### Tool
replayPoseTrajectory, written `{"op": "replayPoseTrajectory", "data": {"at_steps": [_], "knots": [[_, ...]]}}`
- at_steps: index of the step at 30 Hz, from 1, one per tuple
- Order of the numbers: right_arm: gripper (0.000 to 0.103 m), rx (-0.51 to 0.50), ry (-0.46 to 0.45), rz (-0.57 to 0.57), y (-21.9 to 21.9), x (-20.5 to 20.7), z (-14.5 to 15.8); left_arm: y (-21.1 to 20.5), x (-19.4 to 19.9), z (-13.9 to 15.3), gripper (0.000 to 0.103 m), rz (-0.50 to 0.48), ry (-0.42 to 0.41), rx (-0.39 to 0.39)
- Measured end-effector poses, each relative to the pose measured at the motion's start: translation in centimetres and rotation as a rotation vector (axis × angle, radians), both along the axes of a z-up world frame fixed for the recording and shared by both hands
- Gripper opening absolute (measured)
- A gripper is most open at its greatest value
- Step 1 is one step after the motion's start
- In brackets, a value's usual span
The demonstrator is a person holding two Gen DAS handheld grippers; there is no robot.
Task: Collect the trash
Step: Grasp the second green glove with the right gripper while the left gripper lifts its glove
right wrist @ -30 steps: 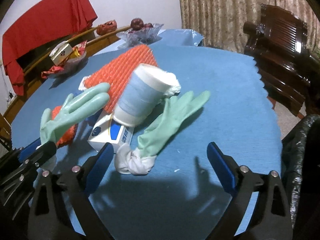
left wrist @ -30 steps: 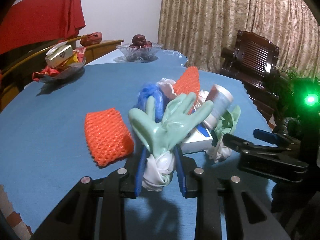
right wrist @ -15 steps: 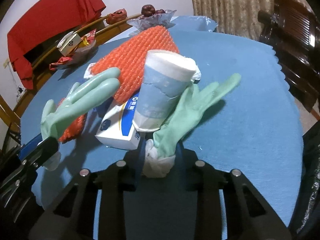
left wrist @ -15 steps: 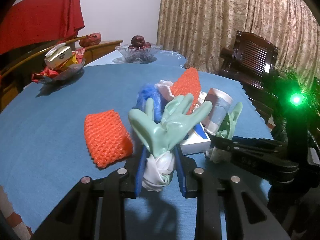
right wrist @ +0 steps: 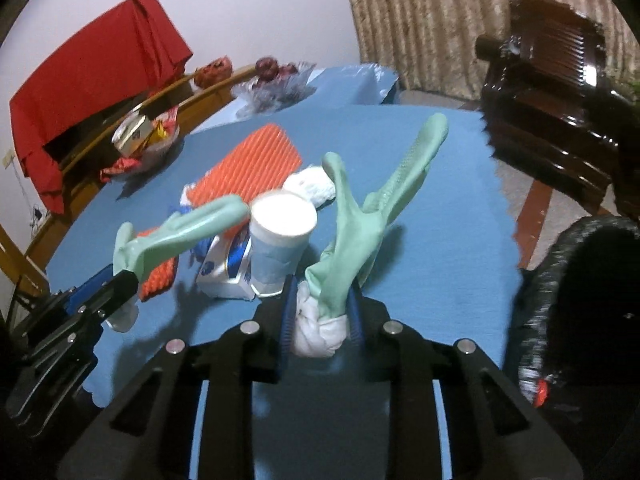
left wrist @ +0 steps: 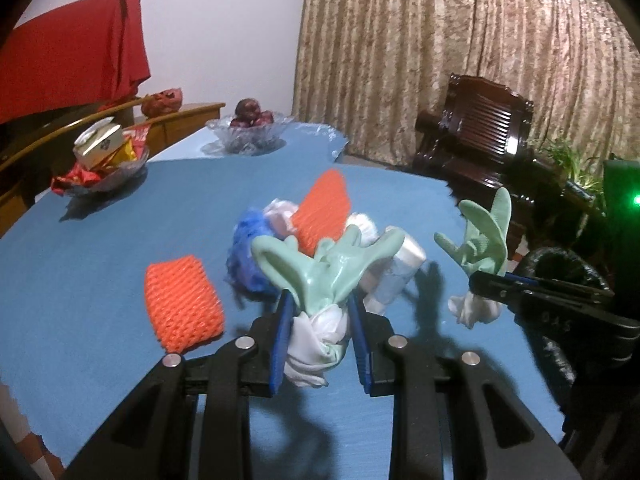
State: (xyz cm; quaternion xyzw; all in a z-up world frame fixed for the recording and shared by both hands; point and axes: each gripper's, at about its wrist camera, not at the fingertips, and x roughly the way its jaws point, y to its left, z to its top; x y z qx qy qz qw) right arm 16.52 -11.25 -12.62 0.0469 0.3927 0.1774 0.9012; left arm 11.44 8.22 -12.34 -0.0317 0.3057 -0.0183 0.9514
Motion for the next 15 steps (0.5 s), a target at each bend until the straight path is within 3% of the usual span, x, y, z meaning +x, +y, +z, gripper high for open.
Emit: {"op": "replayPoseTrajectory", "data": {"at_steps": [15], "knots": [[0.023, 0.006, -0.103, -0.106, -6.9, -4.0, 4.7, -5.5, -1.4, 4.6, 0.026, -0.124, -0.099, -0.023]]}}
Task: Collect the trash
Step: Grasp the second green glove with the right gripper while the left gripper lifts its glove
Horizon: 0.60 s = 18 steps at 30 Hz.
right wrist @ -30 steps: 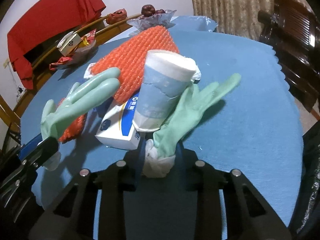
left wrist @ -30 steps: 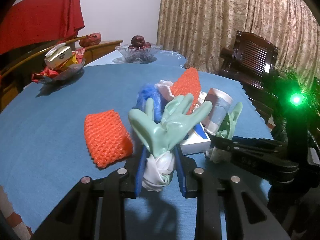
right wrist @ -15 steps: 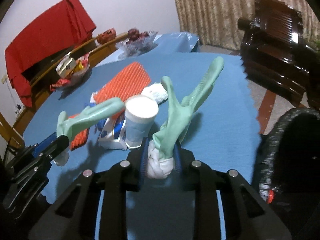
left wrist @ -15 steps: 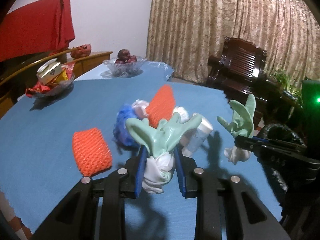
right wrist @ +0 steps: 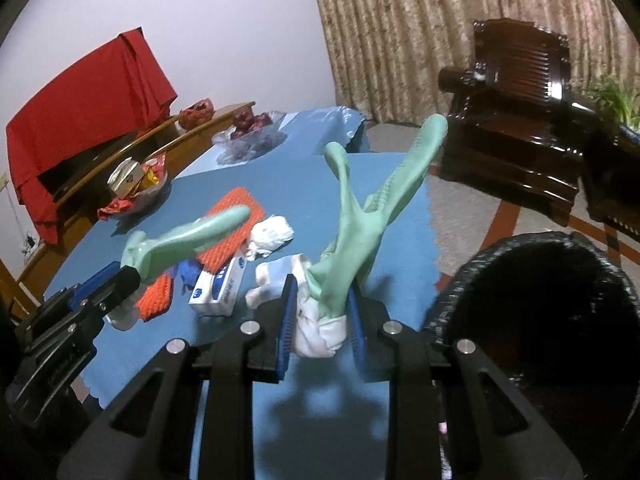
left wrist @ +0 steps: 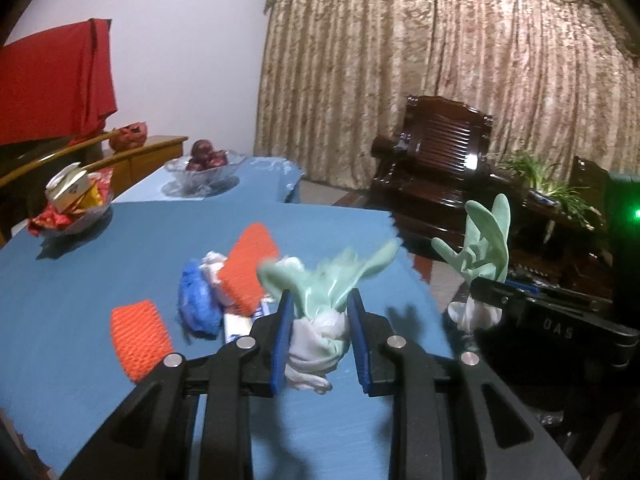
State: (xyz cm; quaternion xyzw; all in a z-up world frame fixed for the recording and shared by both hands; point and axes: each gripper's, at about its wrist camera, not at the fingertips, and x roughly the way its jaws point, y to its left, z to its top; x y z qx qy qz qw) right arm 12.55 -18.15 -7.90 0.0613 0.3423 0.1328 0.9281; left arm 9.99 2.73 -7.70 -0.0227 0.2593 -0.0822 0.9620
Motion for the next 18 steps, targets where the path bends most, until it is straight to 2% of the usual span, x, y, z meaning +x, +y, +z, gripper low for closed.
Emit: {"op": "replayPoseTrajectory", "data": {"at_steps": [3, 5, 10, 14, 15, 16, 18], "knots": [[0.023, -0.003, -0.01, -0.028, -1.5, -0.8, 0.5, -1.5, 0.2, 0.4, 0.023, -0.04, -0.003, -0.001], [0.023, -0.007, -0.014, -0.049, -2.7, -1.3, 0.7, -2.6, 0.4, 0.5, 0.011, -0.071, -0.004, -0.008], [0.023, -0.024, 0.004, -0.103, -5.3, -2.3, 0.1, -5.4, 0.9, -0.4, 0.011, -0.131, 0.029, -0.017], [0.023, -0.02, 0.038, -0.108, -5.6, -2.7, -1.5, -5.2, 0.5, -3.1, 0.011, -0.131, 0.085, 0.031], [0.023, -0.014, 0.046, -0.107, -5.5, -2.8, -1.9, -4.8, 0.4, -3.8, 0.012, -0.128, 0.108, 0.033], [0.023, -0.007, 0.051, -0.104, -5.4, -3.0, -2.4, -4.4, 0.1, -4.3, 0.017, -0.129, 0.122, 0.036], [0.023, -0.006, 0.054, -0.094, -5.2, -3.4, -2.7, -3.8, -0.6, -4.8, 0.036, -0.13, 0.133, 0.05]]}}
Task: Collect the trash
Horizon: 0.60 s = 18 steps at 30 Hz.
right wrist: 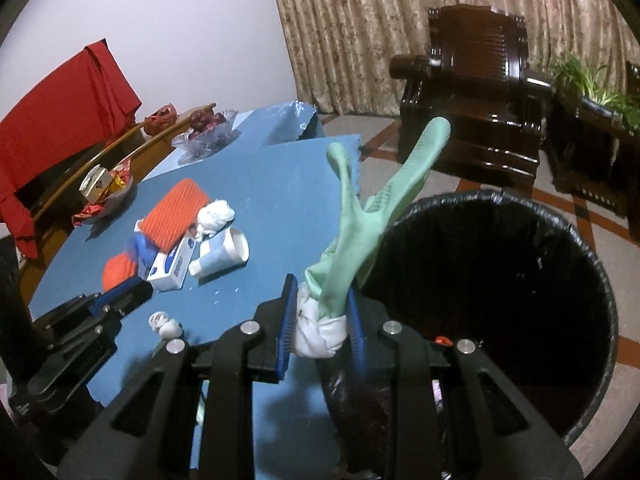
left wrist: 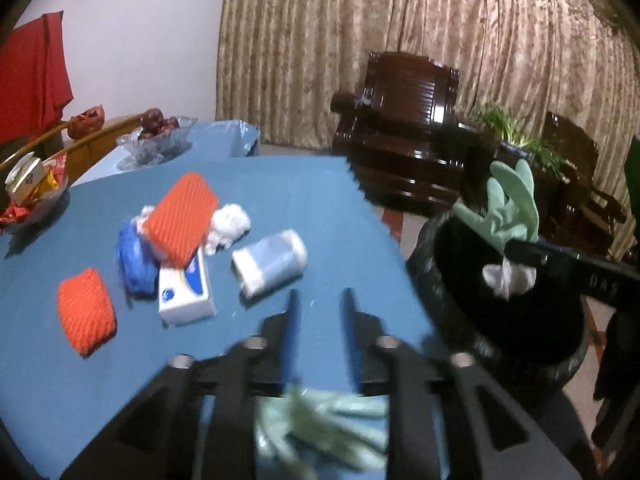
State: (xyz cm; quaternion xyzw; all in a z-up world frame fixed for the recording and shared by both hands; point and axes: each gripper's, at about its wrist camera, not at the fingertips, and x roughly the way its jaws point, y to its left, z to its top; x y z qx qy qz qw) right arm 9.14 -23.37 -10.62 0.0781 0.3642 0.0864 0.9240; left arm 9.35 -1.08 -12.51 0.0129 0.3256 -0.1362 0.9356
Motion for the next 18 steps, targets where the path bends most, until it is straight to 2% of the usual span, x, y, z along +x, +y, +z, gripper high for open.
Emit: {"op": "replayPoseTrajectory", "data": {"at_steps": [1, 5, 14, 18], "knots": [[0.023, -0.004, 0.0, 0.005, 0.1, -0.2, -0.1, 0.2, -0.5, -0.2, 0.05, 0.002, -0.003, 0.006], [0.023, -0.009, 0.001, 0.024, 0.6, -1.0, -0.6, 0.9, -1.9, -0.8, 0.064, 0.008, 0.003, 0.039], [0.023, -0.005, 0.008, 0.043, 1.8, -2.3, -0.9, 1.9, -2.5, -3.4, 0.072, 0.095, 0.034, 0.056], [0.023, -0.012, 0.013, 0.043, 2.2, -2.4, -1.2, 2.7, -2.2, -4.9, 0.073, 0.121, 0.062, 0.055]]}}
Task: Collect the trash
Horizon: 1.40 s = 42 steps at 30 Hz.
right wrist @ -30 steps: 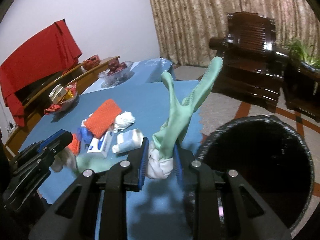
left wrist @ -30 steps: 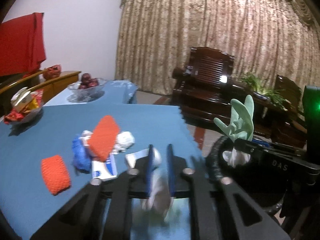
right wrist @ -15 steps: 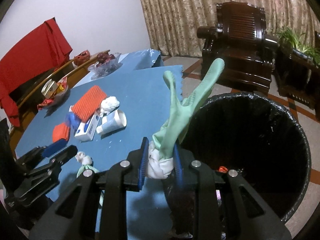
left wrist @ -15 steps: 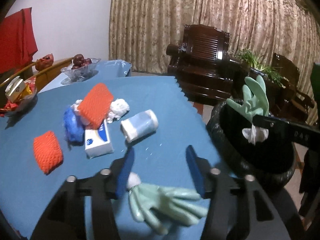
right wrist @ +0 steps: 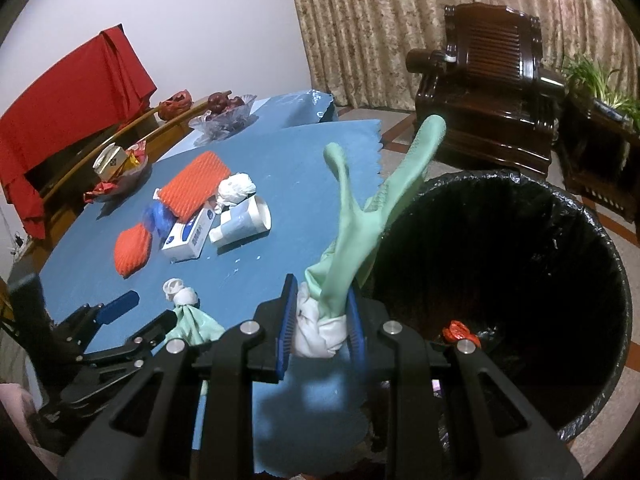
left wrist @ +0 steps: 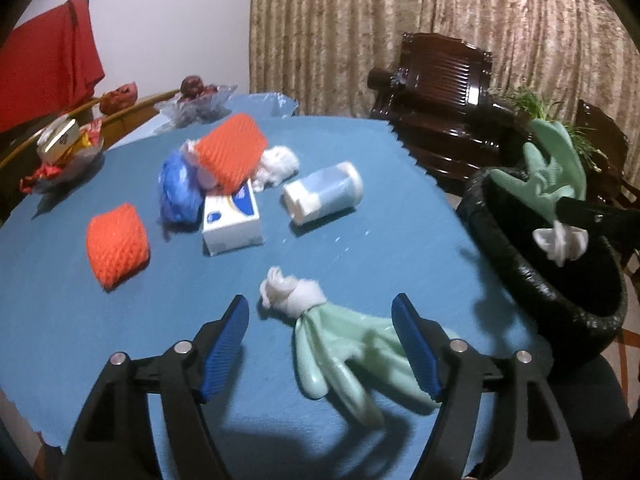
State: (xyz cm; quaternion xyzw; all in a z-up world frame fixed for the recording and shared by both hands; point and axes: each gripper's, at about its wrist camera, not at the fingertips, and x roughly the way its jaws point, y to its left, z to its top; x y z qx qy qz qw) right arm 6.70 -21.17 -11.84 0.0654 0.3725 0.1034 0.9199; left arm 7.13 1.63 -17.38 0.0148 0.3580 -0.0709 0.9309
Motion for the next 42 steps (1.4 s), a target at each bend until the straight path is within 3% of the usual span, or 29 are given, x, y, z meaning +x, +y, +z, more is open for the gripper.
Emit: {"op": "replayPoseTrajectory", "data": {"at_steps": [7, 9, 14, 20, 32, 42], "knots": [[0.023, -0.023, 0.022, 0.006, 0.6, 0.5, -0.7, 0.3, 2.1, -1.8, 0.07, 0.01, 0.067, -0.021], [0.023, -0.025, 0.027, 0.008, 0.6, 0.8, -0.8, 0.1, 2.6, -2.3, 0.063, 0.002, 0.092, -0.033], [0.024, -0.03, 0.03, 0.009, 0.6, 1.1, -1.0, -0.4, 3.1, -2.8, 0.033, -0.008, 0.118, -0.045], [0.024, -0.027, 0.02, -0.004, -0.2, 1.2, -0.7, -0.5, 3.0, -1.3, 0.017, -0.011, 0.085, -0.06], [0.024, -0.027, -0.029, -0.064, -3.1, 0.7, 1.1, -3.9, 3.2, 4.9, 0.016, -0.109, -0.046, -0.115], [0.023, -0.065, -0.033, -0.163, -8.1, 0.0, 1.6, -11.4, 4.7, 8.1, 0.016, -0.27, -0.106, -0.151]]}}
